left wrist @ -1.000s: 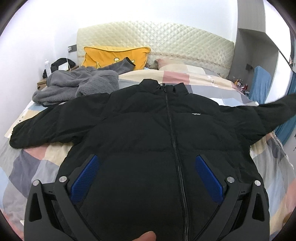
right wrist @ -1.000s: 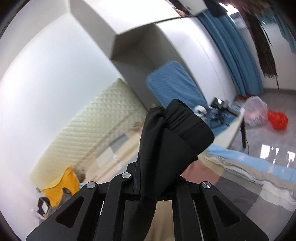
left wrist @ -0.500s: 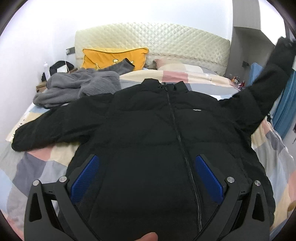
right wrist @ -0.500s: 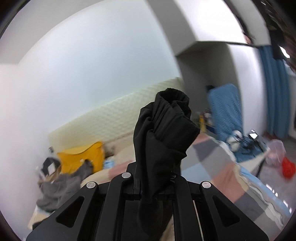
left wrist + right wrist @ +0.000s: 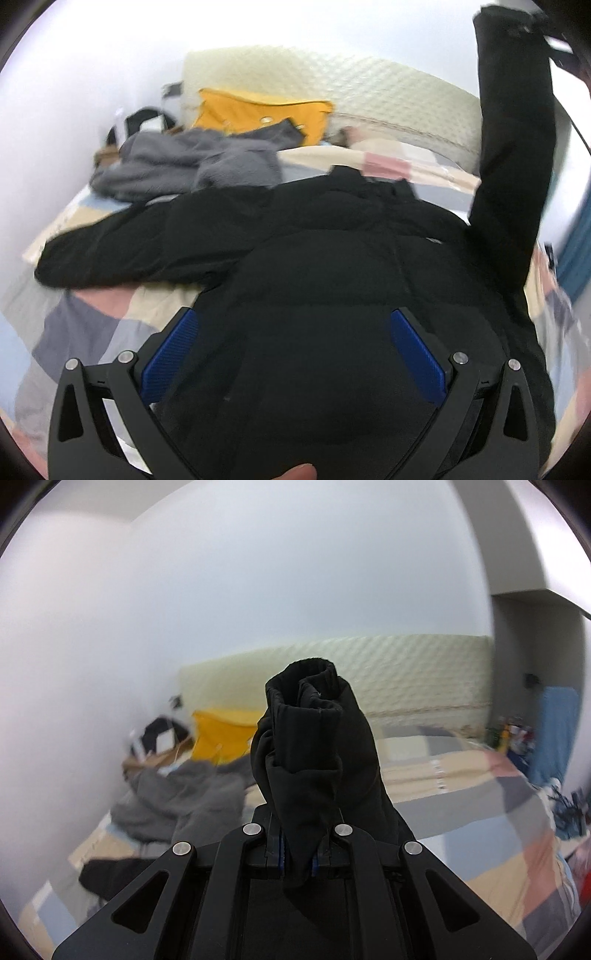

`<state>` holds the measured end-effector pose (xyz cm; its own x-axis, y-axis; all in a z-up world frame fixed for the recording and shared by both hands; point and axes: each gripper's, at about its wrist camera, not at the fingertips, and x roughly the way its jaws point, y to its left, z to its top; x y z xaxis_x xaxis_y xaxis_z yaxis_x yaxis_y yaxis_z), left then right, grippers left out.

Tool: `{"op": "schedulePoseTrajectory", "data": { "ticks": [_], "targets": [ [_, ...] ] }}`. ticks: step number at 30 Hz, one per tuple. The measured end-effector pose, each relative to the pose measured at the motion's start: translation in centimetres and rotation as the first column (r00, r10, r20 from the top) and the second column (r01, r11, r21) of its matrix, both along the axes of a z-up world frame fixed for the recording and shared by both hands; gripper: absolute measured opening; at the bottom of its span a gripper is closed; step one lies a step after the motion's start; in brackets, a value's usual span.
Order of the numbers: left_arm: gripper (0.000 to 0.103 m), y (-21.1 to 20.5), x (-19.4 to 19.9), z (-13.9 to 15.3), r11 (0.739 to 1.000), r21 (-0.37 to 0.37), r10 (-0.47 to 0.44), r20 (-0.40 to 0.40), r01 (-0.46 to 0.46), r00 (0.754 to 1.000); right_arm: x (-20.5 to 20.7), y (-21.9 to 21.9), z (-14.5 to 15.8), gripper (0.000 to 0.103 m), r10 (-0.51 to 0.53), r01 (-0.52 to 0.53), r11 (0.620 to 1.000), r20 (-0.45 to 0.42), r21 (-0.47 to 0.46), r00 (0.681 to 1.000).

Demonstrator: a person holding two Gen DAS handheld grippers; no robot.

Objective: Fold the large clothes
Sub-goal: 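Lift the sleeve and fold it across the jacket body with the right gripper, then release the sleeve and smooth the folded side with the right gripper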

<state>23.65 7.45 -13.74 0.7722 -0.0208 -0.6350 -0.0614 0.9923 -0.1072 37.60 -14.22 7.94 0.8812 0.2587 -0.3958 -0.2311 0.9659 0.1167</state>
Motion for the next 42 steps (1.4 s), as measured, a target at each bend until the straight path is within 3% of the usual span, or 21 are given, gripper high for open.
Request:
{"op": "schedulePoseTrajectory", "data": {
  "ticks": [3, 8, 11, 15, 20, 23, 26, 30, 33, 36, 42],
  "targets": [
    [0.103, 2.4, 0.0, 0.1, 0.996, 0.026, 0.087, 0.007, -0.087, 0.996, 1.2, 4.3, -2.0, 0.007, 0.048, -0.049, 0.998, -0.032, -0.039, 0.998],
    [0.103, 3.9, -0.2, -0.4, 0.992, 0.037, 0.119, 0.003, -0.119, 0.993, 2.7, 10.5, -7.3, 0.010, 0.135, -0.143, 0.988, -0.139, -0.050, 0.981],
    [0.103, 4.4, 0.2, -1.5, 0.993, 0.007, 0.114, -0.026, -0.114, 0.993, 3.1, 15.0, -10.7, 0.011, 0.184, -0.202, 0.978, -0.226, -0.059, 0.957],
    [0.103, 5.3, 0.6, -3.1, 0.994, -0.027, 0.107, -0.084, -0.110, 0.991, 3.0, 20.5, -15.6, 0.011, 0.234, -0.300, 0.939, -0.327, -0.167, 0.916],
    [0.103, 6.0, 0.5, -3.4, 0.992, -0.041, 0.113, -0.088, -0.117, 0.990, 3.2, 23.7, -21.1, 0.011, 0.265, -0.363, 0.914, -0.411, -0.181, 0.872],
    [0.103, 6.3, 0.8, -3.9, 0.992, -0.042, 0.112, -0.095, -0.117, 0.989, 3.5, 24.3, -22.4, 0.011, 0.270, -0.377, 0.908, -0.437, -0.181, 0.858],
    [0.103, 6.4, 0.9, -4.2, 0.992, -0.051, 0.107, -0.104, -0.113, 0.989, 3.5, 24.3, -22.5, 0.012, 0.268, -0.386, 0.902, -0.450, -0.193, 0.852],
    [0.103, 6.2, 1.1, -4.4, 0.993, -0.047, 0.102, -0.102, -0.107, 0.990, 2.7, 24.0, -21.0, 0.033, 0.319, -0.416, 0.897, -0.429, -0.151, 0.845],
    [0.103, 5.5, 0.9, -4.7, 0.996, -0.041, 0.075, -0.106, -0.080, 0.992, 1.5, 23.4, -19.4, 0.035, 0.348, -0.429, 0.891, -0.380, -0.150, 0.857],
    [0.103, 4.7, 0.7, -4.6, 0.998, -0.015, 0.062, -0.097, -0.063, 0.993, 0.6, 21.0, -17.7, 0.035, 0.335, -0.394, 0.911, -0.337, -0.123, 0.880],
    [0.103, 3.1, 0.1, -4.1, 0.998, -0.054, 0.042, -0.057, -0.045, 0.997, -1.9, 12.7, -15.8, 0.036, 0.233, -0.265, 0.957, -0.231, -0.116, 0.944]
  ]
}}
